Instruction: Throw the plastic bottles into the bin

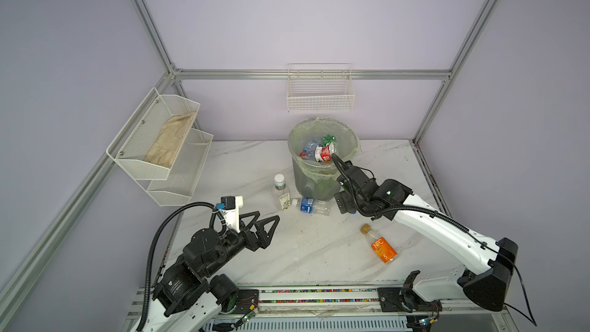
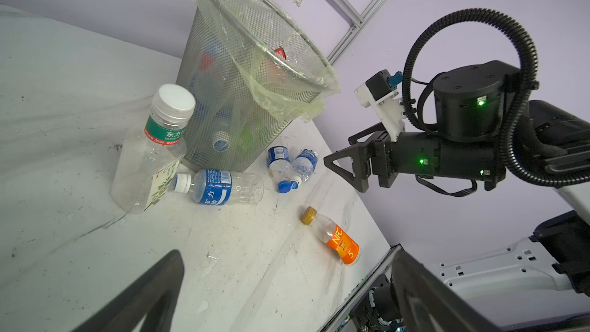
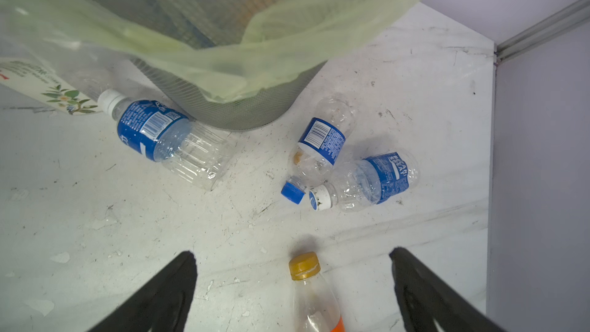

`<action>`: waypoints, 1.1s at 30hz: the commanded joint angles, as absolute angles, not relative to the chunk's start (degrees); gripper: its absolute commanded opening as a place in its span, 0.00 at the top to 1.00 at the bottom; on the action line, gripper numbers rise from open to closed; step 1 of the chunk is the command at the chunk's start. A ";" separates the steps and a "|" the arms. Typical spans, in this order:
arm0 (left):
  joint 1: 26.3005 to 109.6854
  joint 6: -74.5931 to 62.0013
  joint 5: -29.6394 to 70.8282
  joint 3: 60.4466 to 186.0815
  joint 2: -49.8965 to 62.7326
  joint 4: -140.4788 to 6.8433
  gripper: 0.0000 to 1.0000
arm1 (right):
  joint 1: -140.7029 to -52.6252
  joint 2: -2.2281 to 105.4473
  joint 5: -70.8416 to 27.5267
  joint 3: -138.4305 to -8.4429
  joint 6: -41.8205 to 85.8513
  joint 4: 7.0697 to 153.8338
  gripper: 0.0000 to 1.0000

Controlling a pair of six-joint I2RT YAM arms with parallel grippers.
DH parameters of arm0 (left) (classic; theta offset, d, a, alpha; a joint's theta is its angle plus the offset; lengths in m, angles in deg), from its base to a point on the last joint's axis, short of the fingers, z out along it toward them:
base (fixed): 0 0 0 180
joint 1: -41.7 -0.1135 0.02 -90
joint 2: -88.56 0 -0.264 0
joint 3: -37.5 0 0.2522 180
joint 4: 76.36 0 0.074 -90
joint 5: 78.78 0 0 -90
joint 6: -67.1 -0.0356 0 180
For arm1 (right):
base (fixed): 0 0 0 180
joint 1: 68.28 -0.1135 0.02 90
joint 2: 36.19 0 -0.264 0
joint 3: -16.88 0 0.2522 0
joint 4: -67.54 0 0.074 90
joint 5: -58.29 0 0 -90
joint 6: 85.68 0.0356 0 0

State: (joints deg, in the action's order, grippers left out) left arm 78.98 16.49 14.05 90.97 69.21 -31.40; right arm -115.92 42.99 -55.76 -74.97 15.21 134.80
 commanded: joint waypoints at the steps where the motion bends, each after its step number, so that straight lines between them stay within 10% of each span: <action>1: 79.23 15.85 14.72 89.19 70.53 -31.22 0.00 | -115.57 47.13 -52.73 -76.34 9.30 136.72 0.03; 18: 79.23 17.01 14.15 85.01 73.94 -29.29 0.00 | -118.77 52.61 -41.22 -72.50 6.97 130.88 0.05; 33: 79.23 12.33 6.04 78.04 70.62 -37.82 0.00 | -123.04 13.99 -35.89 -52.21 23.20 99.13 0.03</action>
State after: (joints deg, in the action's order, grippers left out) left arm 78.98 15.31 9.81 80.78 72.20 -31.03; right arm -122.93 18.46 -38.58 -56.35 17.99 107.19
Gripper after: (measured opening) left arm 0.998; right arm 0.975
